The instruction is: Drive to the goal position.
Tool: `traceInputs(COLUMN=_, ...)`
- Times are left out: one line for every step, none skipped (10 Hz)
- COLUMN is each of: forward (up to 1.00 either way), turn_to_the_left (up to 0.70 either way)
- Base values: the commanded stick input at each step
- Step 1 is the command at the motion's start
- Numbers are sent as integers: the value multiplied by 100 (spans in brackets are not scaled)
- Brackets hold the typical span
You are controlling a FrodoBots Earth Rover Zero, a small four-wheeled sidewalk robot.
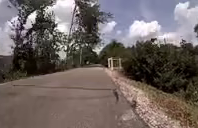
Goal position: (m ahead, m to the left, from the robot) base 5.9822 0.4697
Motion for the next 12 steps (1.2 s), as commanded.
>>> traceInputs(forward=70, turn_to_the_left=0)
traceInputs(forward=70, turn_to_the_left=0)
traceInputs(forward=70, turn_to_the_left=0)
traceInputs(forward=70, turn_to_the_left=0)
traceInputs(forward=70, turn_to_the_left=0)
traceInputs(forward=70, turn_to_the_left=0)
traceInputs(forward=70, turn_to_the_left=0)
traceInputs(forward=70, turn_to_the_left=0)
traceInputs(forward=70, turn_to_the_left=0)
traceInputs(forward=70, turn_to_the_left=0)
traceInputs(forward=70, turn_to_the_left=0)
traceInputs(forward=70, turn_to_the_left=0)
